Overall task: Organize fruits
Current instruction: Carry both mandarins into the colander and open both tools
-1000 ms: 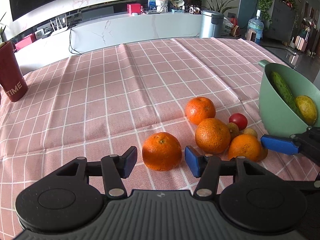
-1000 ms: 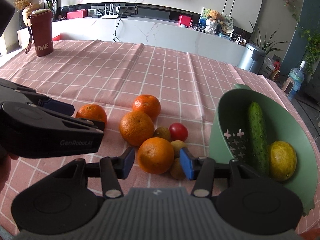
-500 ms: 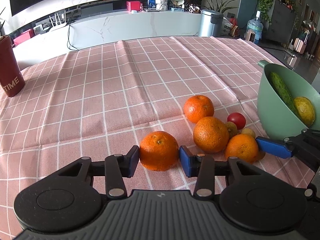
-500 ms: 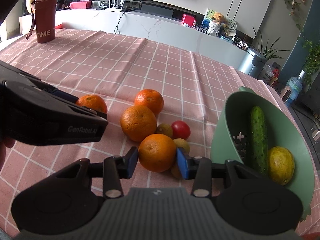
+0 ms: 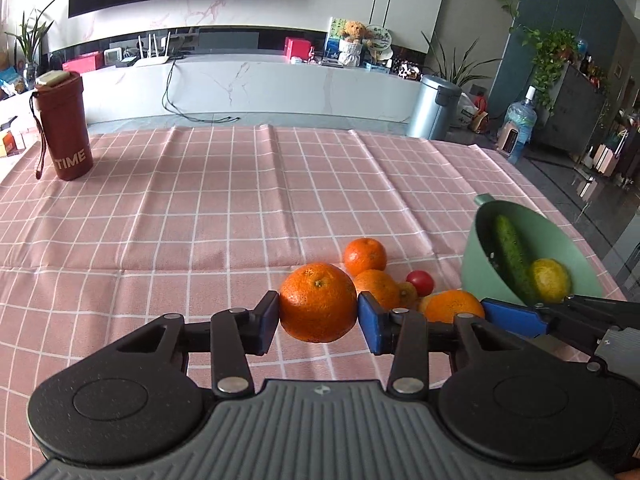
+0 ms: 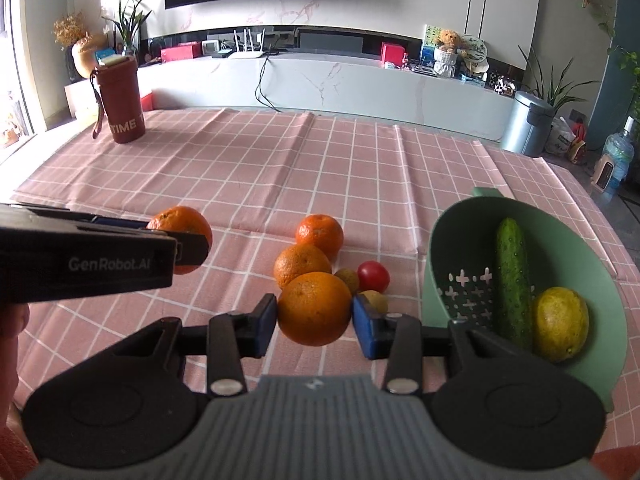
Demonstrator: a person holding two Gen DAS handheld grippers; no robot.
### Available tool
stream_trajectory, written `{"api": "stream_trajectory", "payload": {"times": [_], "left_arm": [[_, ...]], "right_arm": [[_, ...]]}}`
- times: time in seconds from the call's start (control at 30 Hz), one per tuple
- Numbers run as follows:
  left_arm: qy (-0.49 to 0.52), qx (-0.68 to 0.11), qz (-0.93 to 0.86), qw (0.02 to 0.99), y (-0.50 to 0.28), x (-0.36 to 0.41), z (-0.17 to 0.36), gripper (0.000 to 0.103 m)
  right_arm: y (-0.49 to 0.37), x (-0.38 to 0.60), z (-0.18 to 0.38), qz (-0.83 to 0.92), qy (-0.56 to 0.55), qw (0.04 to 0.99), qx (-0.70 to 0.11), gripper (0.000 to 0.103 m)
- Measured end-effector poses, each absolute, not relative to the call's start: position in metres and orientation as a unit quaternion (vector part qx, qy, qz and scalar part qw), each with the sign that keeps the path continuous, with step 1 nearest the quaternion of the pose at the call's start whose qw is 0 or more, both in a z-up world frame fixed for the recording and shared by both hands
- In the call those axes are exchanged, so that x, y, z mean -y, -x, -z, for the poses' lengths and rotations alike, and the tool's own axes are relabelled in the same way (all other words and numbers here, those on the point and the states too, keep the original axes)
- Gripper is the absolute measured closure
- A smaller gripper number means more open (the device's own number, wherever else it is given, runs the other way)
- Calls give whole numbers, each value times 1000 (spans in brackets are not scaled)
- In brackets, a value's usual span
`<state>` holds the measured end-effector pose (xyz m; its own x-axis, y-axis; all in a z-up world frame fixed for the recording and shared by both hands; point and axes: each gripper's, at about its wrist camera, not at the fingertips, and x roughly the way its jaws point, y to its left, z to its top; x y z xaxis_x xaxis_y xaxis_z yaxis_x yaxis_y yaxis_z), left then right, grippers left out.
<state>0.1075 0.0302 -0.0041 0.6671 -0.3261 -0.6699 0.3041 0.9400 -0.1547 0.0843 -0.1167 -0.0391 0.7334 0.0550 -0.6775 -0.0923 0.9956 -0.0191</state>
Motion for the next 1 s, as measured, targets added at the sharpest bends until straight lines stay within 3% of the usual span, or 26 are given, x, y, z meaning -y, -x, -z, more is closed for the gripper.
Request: {"api": "stream_trajectory", "payload": {"times": [0.4,0.57,1.0], "left_arm": [[-5,-348,250,904,-78,47,-64,55],[-1,-373,280,885,-84,82,-66,56],[-32,-481,302,822,-123,133,-27,56]], "right_arm": [[-56,200,-28,-77,-6,933,-352,65],[-67,240,-35,-86,-16,917,-390,65],[-117,283,-11,-147,78,858,-486,65]]}}
